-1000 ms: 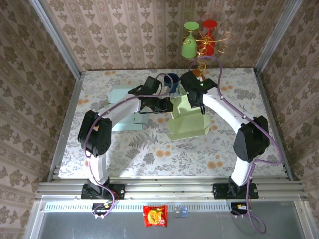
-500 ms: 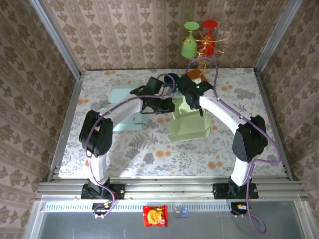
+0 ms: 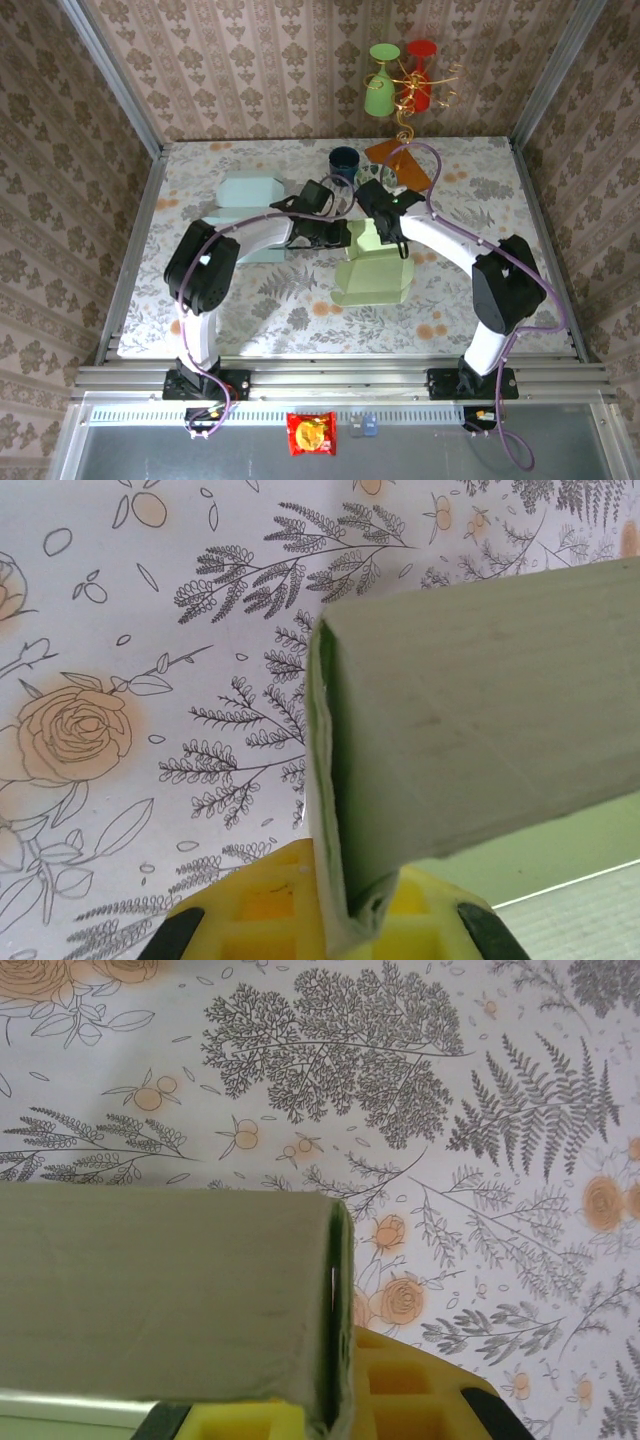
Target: Fold the paper box
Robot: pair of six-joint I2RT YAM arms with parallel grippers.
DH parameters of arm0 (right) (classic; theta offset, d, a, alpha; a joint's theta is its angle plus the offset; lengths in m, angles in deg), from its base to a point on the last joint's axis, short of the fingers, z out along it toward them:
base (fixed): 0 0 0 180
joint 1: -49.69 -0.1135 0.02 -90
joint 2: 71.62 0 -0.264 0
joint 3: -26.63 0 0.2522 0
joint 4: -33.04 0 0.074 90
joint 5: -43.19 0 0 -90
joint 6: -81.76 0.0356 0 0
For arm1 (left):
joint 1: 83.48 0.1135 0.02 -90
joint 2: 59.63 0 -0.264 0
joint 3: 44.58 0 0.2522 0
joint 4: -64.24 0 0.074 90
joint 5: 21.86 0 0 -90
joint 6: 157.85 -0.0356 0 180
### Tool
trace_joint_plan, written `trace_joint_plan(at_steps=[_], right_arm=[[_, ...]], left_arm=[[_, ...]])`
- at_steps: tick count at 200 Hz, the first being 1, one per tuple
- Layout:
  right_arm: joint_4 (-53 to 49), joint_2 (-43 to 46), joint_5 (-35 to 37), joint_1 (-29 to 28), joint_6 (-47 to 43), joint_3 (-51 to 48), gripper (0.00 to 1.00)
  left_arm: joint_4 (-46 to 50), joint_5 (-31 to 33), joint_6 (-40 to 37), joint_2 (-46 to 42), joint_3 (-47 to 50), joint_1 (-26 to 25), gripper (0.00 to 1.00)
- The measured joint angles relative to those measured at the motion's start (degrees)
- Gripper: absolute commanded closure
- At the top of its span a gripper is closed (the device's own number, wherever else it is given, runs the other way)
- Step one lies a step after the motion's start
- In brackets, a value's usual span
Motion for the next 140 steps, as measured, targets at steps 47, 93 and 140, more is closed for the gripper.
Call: trace_joint_plan(at_steps=[47, 93, 140], right_arm=[[1.14, 0.00, 0.44, 0.02, 2.49, -1.44, 1.00], [1.16, 0.00, 0.92, 0.20, 3.17, -1.44, 1.00], [-0.17, -0.02, 0.68, 0.37, 4.07, -1.44, 1.00]], left_arm=[[-9.33, -0.17, 1.97, 1.36, 3.65, -0.26, 0.95], [-12.24, -0.02, 2.75, 1.55, 4.61, -0.39, 0.90], [-14.75, 0.72, 3.82, 2.32, 5.14, -0.68, 0.88]])
